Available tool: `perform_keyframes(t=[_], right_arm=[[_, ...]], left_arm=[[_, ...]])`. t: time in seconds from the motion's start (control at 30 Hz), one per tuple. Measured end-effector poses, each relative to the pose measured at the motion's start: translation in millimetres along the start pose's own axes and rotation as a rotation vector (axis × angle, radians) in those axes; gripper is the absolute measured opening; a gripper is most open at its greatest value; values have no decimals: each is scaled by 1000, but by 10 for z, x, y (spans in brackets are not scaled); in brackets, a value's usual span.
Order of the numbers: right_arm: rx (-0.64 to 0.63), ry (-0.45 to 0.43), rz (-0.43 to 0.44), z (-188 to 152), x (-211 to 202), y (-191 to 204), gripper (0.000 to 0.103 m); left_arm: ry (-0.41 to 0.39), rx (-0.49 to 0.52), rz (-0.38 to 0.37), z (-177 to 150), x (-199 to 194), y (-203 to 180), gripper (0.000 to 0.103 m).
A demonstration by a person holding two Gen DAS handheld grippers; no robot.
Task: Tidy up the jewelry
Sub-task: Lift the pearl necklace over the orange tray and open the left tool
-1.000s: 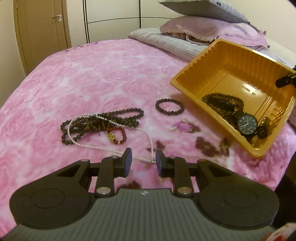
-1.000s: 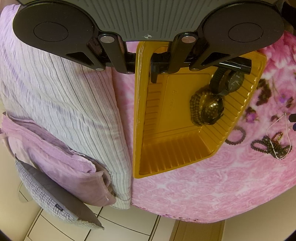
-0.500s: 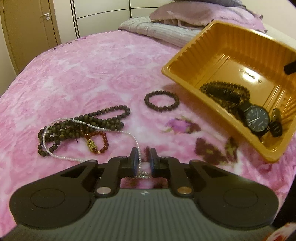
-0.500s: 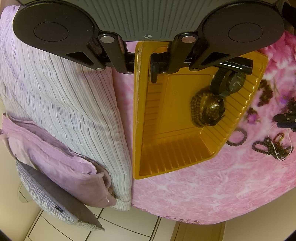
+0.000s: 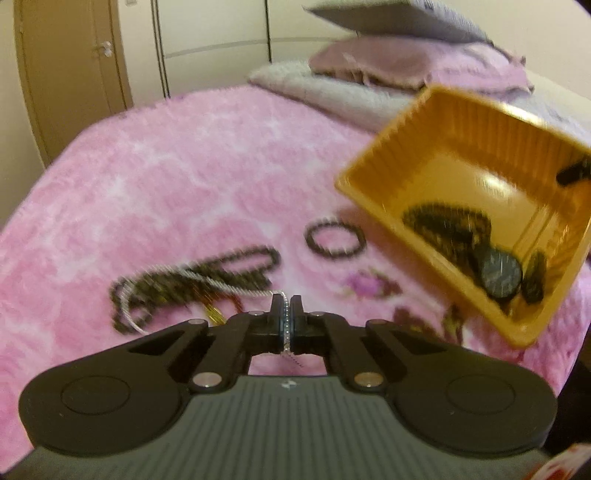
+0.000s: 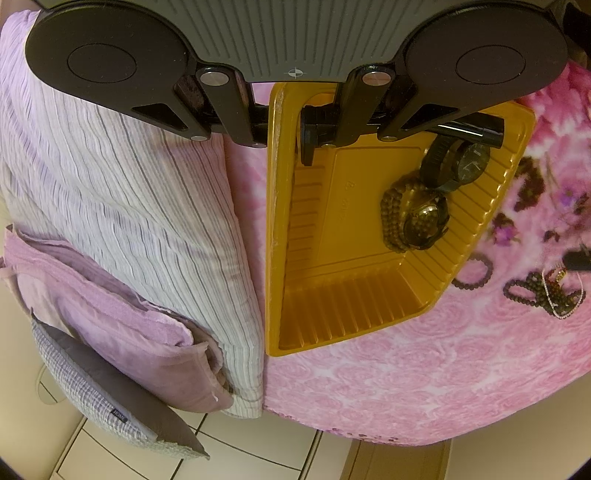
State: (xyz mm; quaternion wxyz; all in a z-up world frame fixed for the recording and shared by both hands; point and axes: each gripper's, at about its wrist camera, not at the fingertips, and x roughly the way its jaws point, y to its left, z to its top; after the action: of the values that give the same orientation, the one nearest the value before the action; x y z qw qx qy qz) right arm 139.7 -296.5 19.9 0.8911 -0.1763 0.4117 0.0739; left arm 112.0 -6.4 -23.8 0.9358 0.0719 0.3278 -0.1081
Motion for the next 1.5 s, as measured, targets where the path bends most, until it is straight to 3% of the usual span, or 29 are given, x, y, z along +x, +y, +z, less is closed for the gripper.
perform_keyframes(t=[0.33, 0.5, 0.73, 0.97, 1.2, 1.5], right_arm=[[1, -7, 0, -1, -17, 6, 6], [2, -7, 0, -4, -11, 6, 6], [3, -9, 0, -4, -18, 9, 6], [5, -10, -1, -3, -17, 12, 6], [7, -10, 2, 6, -21, 1, 6], [12, -11, 8, -7, -3, -14, 6]], left_arm=[[-159, -30, 45, 575, -503, 434, 2], [-217, -17, 31, 834, -698, 553, 2], [-290, -6, -37, 1152, -878, 501, 2], [-349, 23, -141, 1431, -946, 182, 2], [-349, 39, -278, 1615, -751, -295, 2], [-236, 54, -399, 1654, -179, -770, 2]])
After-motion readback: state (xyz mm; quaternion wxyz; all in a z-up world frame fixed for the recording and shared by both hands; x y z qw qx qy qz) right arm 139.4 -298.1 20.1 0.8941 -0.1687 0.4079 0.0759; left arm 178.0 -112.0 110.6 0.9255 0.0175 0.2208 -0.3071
